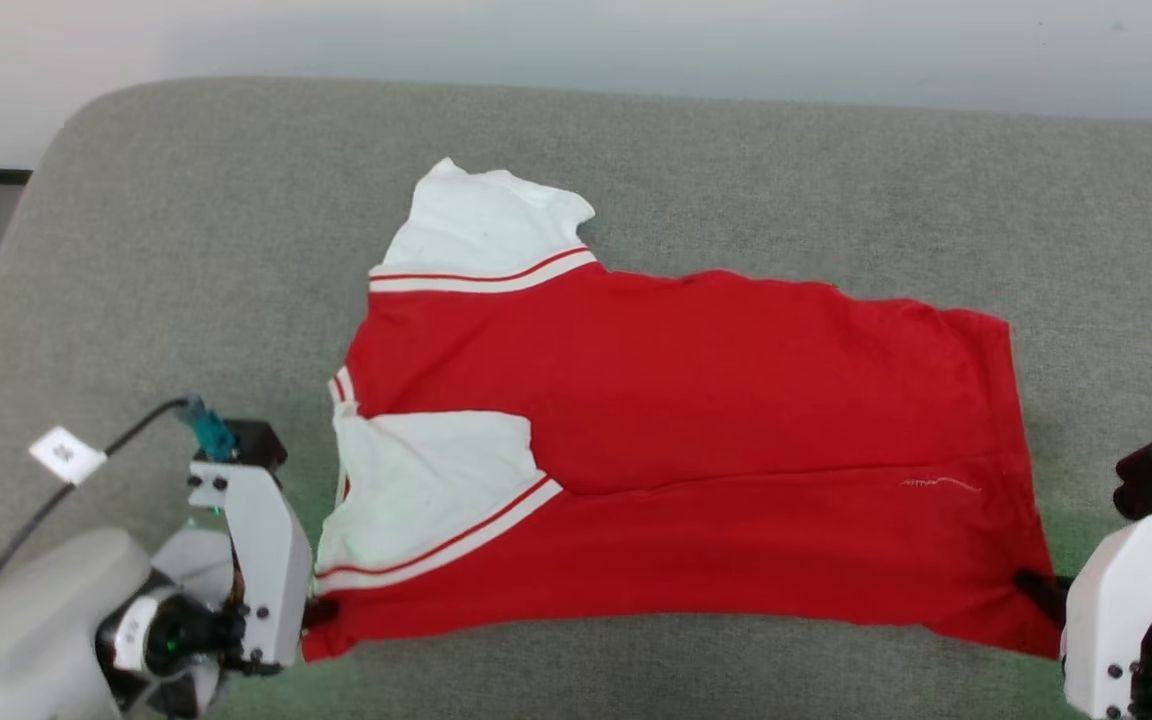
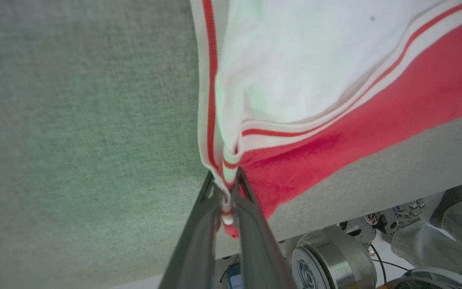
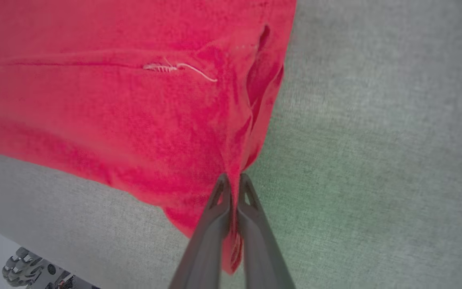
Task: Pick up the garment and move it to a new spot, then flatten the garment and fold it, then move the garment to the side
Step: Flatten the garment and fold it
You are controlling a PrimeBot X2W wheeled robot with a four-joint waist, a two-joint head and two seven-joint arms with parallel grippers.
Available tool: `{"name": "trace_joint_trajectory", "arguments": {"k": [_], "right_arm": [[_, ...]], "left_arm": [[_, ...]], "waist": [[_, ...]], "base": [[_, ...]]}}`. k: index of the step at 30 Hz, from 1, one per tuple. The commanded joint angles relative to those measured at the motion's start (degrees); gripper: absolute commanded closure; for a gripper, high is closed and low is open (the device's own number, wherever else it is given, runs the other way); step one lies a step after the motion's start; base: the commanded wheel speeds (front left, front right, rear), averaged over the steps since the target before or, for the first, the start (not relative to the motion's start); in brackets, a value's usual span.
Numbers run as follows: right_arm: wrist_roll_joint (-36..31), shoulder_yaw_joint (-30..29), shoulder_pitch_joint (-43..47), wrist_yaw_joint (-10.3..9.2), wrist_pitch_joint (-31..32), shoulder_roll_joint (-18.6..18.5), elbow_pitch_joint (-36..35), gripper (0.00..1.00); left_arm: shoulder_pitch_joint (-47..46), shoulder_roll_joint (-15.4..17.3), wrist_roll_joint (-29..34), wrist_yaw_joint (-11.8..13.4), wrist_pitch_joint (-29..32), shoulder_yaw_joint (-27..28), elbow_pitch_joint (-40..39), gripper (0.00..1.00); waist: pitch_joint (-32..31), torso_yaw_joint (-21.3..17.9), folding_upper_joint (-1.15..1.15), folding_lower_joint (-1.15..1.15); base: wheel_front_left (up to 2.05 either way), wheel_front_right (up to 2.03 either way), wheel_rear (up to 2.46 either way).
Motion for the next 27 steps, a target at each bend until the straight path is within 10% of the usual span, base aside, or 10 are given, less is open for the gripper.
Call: {"name": "trace_joint_trajectory", "arguments": {"k": [1,4,5,6,8,20,27], "right_arm": [[-0.07,-0.33,0.93,-0.09,0.16,0.3,-0.14,1.0],[-0.56,-0.34,1.34,-0.09,-0.82,0.98,0.28,1.0],[-0.62,-0.27,1.06,-0.09,-1.52,1.1,0.36,0.9],[-0.61,0.12,0.71,-0.09,-2.2,0.98,0.41,0.53],[-0.14,0.49,0.32,-0.09,-3.04,0.75,0.73,0.02],[-0.1,-2.65,-4.37,-0.08,-12.04,2.85,-4.27,0.0],[-3.14,-0.74,-10.08,-0.09,-29.44,5.19,-7.13,0.0]], "left_arm": [[1.3,0.3,-0.41,0.66,-0.13,-0.22,-0.51,1.0],[2.51,0.36,-0.66,1.38,-0.67,-0.4,-1.1,0.82],[2.6,0.28,-0.57,1.43,-1.21,-0.26,-1.15,0.5],[2.56,0.27,-0.45,1.57,-1.81,0.08,-1.01,0.03],[2.23,0.54,-0.34,1.99,-1.95,0.28,-0.82,0.0],[-7.25,5.66,1.97,4.72,0.18,4.77,-6.34,0.0],[-14.65,3.65,5.06,0.7,-4.26,8.4,-1.05,0.0]], "waist": [[0.32,-0.24,0.0,0.0],[0.72,-0.51,0.0,0.0],[0.86,-0.59,0.0,0.0],[0.97,-0.71,0.0,0.0],[1.14,-0.88,0.0,0.0],[3.38,-3.26,0.0,0.0],[7.1,-7.46,0.0,0.0]], "base": [[0.0,0.0,0.0],[0.0,0.0,0.0],[0.0,0.0,0.0],[0.0,0.0,0.0],[0.0,0.0,0.0],[0.0,0.0,0.0],[0.0,0.0,0.0]]}}
